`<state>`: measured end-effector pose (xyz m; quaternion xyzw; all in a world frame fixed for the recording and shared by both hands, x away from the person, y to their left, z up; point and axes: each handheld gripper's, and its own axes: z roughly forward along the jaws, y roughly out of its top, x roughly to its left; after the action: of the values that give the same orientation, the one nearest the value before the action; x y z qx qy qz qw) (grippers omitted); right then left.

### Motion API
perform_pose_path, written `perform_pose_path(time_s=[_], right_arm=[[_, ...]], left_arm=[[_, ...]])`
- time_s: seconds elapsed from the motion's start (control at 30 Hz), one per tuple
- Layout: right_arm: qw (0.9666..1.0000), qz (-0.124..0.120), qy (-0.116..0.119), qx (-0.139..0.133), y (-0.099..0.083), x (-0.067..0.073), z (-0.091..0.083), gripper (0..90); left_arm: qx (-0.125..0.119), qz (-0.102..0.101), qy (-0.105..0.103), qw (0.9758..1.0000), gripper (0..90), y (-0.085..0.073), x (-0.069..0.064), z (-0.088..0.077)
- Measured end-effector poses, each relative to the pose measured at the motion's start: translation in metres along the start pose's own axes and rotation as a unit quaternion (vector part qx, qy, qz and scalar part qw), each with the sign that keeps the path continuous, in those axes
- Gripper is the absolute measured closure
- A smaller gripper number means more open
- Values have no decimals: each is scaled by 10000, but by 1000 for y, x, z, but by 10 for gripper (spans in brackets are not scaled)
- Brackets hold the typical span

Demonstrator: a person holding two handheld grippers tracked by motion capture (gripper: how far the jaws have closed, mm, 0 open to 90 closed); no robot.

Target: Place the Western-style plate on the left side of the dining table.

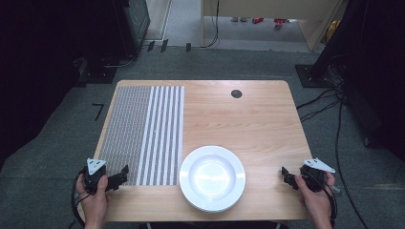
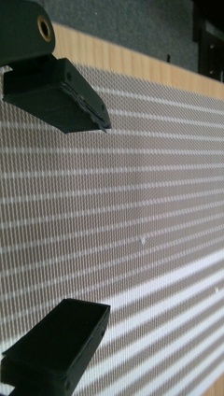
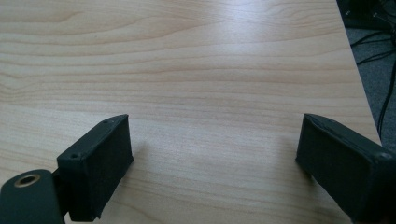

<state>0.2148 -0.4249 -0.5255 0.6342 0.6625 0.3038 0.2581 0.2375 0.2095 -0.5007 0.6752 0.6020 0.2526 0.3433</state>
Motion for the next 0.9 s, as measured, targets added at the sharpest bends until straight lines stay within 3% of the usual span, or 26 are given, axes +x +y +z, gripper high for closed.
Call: perform_pose_path(time_s=[0.2, 0.33, 0.53, 0.67, 0.9], right_arm=[[9996, 263, 7, -55, 1, 1, -4, 142], [9995, 258, 13, -168, 3, 6, -8, 142], [9992, 313, 79, -242, 6, 14, -12, 142], [9986, 386, 212, -281, 10, 22, -14, 142], [9981, 312, 391, -355, 19, 39, -20, 142]], left_arm=[[-44, 107, -264, 9996, 101, 5, -24, 1], [-62, 105, -465, 9988, 101, 6, -36, 1], [-54, 112, -606, 9981, 101, 8, -48, 2], [-26, 85, -724, 9973, 102, 9, -57, 3], [-14, 186, -902, 9957, 102, 14, -75, 6]])
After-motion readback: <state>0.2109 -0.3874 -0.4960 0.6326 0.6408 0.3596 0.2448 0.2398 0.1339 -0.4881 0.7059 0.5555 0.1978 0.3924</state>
